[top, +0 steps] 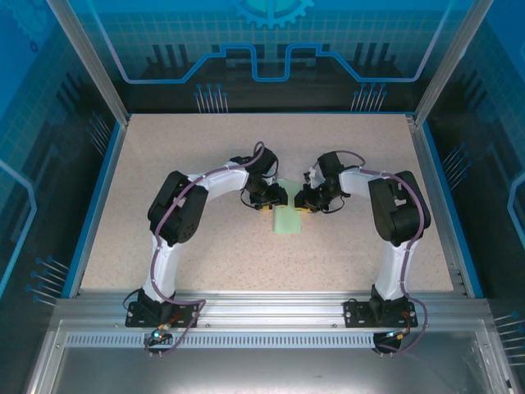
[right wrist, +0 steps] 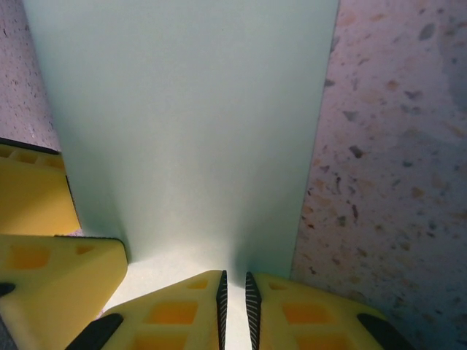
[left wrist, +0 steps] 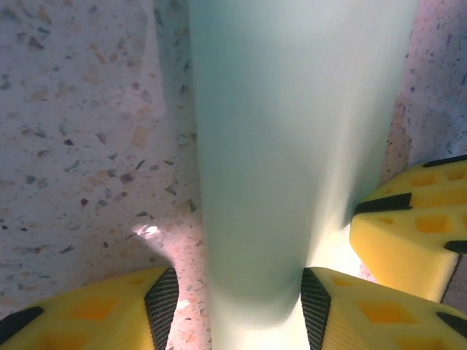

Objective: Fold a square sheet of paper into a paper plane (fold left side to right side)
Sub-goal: Hold the square sheet of paper at the center of the table.

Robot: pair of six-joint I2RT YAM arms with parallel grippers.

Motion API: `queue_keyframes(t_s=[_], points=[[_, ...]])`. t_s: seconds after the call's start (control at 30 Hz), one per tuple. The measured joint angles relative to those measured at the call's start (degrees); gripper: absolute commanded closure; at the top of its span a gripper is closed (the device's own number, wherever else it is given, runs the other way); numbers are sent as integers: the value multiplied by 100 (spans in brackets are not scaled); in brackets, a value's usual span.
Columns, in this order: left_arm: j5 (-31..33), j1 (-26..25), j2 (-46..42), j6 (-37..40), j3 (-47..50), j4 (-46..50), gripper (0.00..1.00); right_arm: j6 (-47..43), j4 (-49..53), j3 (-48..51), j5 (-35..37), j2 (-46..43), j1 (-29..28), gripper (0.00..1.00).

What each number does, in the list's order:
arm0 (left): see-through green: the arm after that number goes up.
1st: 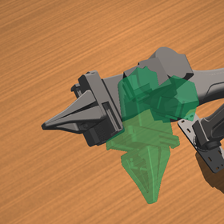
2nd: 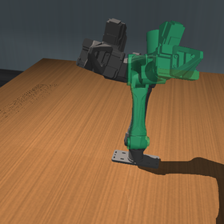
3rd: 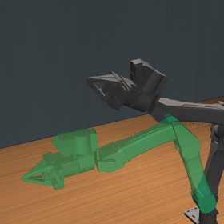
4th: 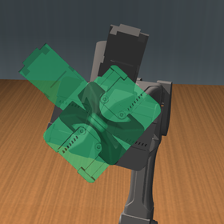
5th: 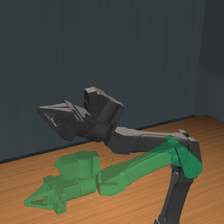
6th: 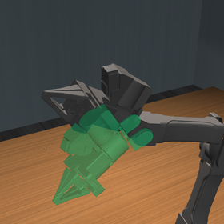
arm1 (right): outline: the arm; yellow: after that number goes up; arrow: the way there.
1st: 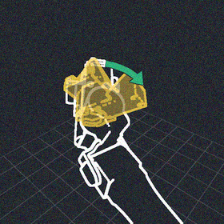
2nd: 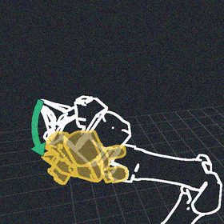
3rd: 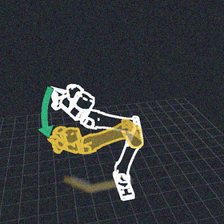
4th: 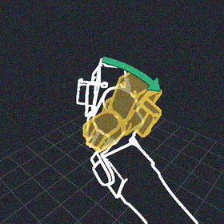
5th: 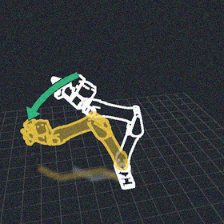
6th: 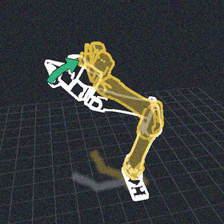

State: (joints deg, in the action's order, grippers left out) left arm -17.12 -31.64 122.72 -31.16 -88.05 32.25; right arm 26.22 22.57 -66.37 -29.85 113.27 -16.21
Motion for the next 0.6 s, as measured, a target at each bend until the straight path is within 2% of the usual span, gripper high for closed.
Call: queue_keyframes(t_s=[0.17,0.3,0.47,0.6], points=[[251,-31,-262,22,125,131,42,-81,98,-61,24,28,-4,82],[278,-2,-721,35,271,205,50,-105,142,-87,35,39,-7,82],[-236,-26,-964,11,282,-125,63,-129,186,-118,90,39,-28,82],[-601,-81,-824,-39,280,-372,67,-168,229,-149,101,50,-33,82]])
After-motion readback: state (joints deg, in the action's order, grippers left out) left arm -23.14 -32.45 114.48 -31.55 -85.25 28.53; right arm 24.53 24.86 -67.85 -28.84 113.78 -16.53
